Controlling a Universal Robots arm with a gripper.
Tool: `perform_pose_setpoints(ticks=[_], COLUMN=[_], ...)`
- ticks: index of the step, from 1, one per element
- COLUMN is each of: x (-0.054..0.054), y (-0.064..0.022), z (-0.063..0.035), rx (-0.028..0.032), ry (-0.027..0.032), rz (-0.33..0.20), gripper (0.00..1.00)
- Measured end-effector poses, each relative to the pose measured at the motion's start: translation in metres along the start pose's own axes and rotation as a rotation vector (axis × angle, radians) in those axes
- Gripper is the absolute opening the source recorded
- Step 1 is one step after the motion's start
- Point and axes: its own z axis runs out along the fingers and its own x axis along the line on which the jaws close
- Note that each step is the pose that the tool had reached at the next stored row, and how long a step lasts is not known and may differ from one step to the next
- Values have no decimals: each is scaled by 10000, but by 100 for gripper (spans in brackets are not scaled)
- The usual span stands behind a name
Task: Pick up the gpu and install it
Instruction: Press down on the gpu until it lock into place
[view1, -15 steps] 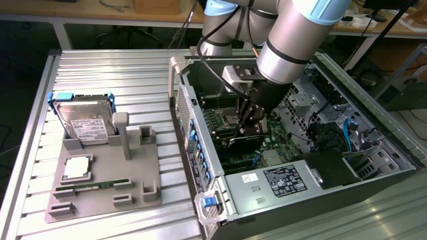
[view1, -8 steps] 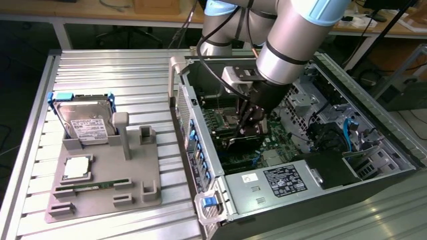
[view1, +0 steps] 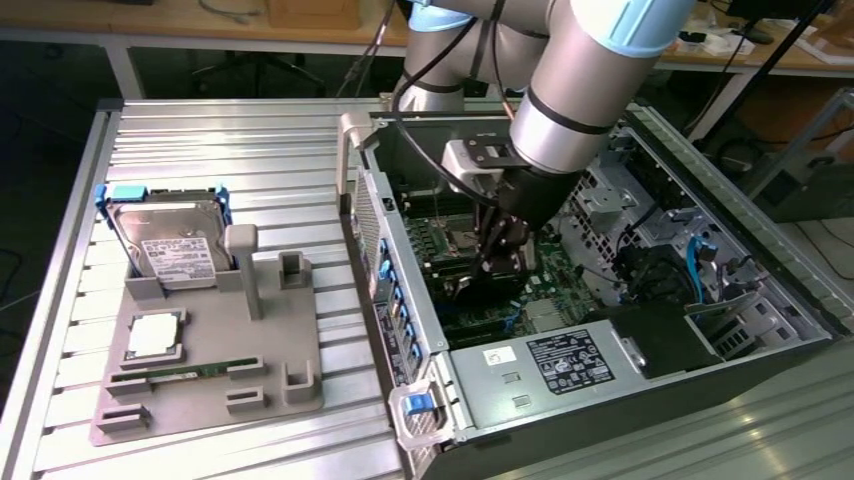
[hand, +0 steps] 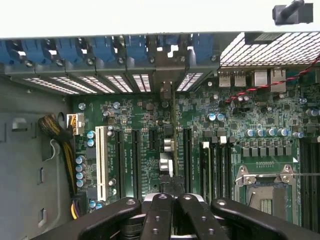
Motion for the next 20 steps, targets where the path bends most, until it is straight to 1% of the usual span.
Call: perform_pose_setpoints(ticks=[3,5,6,7,9,10,13,16,20], x=[2,1,0,-1,0,0,0,1,2], y=[-4,-4,-4,-3,5,7,33,59,110], z=[61,65,59,34,-56,-88,-154,-208,-237], rx=[5,9,14,21,10,12,10,10,11], ry=[13,8,-3,-17,1,-2,1,1,1], rz=[1,0,0,0,1,-1,0,0,0], gripper=[11,11,11,11,11,11,11,11,11])
